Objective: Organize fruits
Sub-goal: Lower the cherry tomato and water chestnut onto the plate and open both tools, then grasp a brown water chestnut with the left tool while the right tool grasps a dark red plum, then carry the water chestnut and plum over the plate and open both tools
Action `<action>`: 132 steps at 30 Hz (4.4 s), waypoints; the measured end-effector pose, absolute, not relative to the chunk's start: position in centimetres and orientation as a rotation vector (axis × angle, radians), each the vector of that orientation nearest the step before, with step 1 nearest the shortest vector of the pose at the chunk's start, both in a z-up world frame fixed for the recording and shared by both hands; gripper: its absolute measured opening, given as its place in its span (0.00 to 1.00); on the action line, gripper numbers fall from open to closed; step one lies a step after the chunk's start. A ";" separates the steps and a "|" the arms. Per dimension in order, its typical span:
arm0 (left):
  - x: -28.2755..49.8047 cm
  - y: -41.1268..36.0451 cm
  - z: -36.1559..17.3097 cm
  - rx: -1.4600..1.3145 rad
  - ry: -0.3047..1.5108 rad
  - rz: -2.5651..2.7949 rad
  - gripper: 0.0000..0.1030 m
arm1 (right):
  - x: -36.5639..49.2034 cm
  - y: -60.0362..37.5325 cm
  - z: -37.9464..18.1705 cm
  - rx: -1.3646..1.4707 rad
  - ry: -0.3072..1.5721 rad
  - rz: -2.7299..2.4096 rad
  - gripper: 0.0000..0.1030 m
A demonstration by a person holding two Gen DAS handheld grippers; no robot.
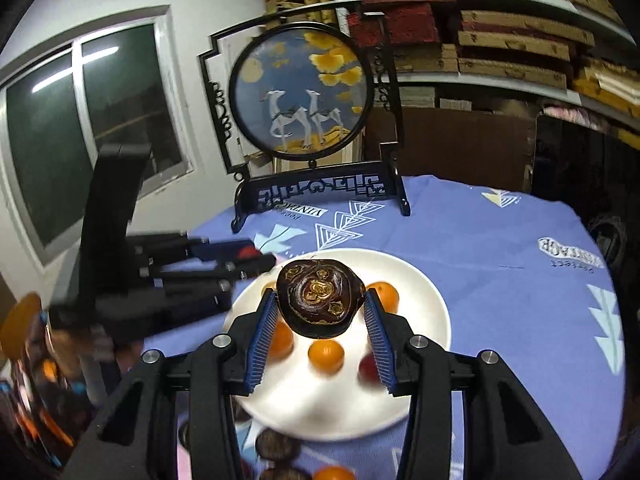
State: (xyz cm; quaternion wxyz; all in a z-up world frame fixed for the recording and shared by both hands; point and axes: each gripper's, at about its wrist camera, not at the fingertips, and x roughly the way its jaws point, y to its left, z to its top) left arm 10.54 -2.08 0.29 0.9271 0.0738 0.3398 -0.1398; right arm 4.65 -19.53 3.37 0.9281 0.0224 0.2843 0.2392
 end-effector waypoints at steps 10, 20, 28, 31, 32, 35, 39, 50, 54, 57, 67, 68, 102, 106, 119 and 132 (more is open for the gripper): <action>12.1 -1.9 -2.9 0.148 0.765 -0.296 0.29 | 8.7 -18.7 -0.1 0.143 0.643 0.504 0.43; 12.3 -2.6 -3.9 0.190 0.780 -0.278 0.29 | 9.1 -18.4 -1.1 0.141 0.663 0.488 0.43; 12.5 -2.6 -4.4 0.217 0.781 -0.240 0.34 | 9.4 -18.4 -2.0 0.101 0.650 0.398 0.62; 12.5 -2.3 -4.2 0.209 0.770 -0.226 0.46 | 9.4 -19.1 -2.0 0.112 0.632 0.362 0.74; 12.4 -2.3 -4.2 0.208 0.766 -0.224 0.48 | 9.3 -19.4 -1.9 0.125 0.625 0.359 0.75; 12.3 -2.1 -4.1 0.213 0.750 -0.213 0.58 | 9.3 -19.9 -1.8 0.145 0.615 0.351 0.80; 12.2 -2.1 -4.0 0.215 0.743 -0.213 0.60 | 9.2 -19.8 -1.9 0.147 0.621 0.359 0.81; 11.8 -1.2 -2.6 0.189 0.702 -0.196 0.68 | 6.4 -19.2 -0.2 0.169 0.601 0.430 0.81; 11.4 -0.9 -1.9 0.164 0.685 -0.205 0.70 | 1.6 -18.7 -0.5 0.077 0.611 0.476 0.81; 10.6 -0.9 -0.9 0.159 0.663 -0.221 0.70 | -2.4 -18.1 -1.5 -0.023 0.647 0.483 0.81; 3.4 2.9 0.6 0.098 0.631 -0.283 0.81 | -9.1 -13.4 -5.7 -0.261 0.769 0.605 0.70; 2.9 3.5 0.5 0.101 0.638 -0.272 0.81 | -8.9 -12.8 -6.1 -0.276 0.781 0.615 0.68; -5.0 -0.3 -7.3 0.203 0.893 -0.434 0.39 | -9.8 -17.7 -6.4 -0.198 0.814 0.531 0.38; -5.8 0.3 -5.9 0.221 0.855 -0.429 0.39 | -9.9 -17.7 -6.7 -0.190 0.822 0.540 0.38; -1.3 1.5 -0.5 0.175 0.740 -0.338 0.39 | -8.3 -17.9 -2.4 -0.183 0.715 0.509 0.38; 6.8 -1.4 2.9 0.144 0.654 -0.310 0.39 | 0.3 -19.3 5.4 -0.024 0.514 0.468 0.38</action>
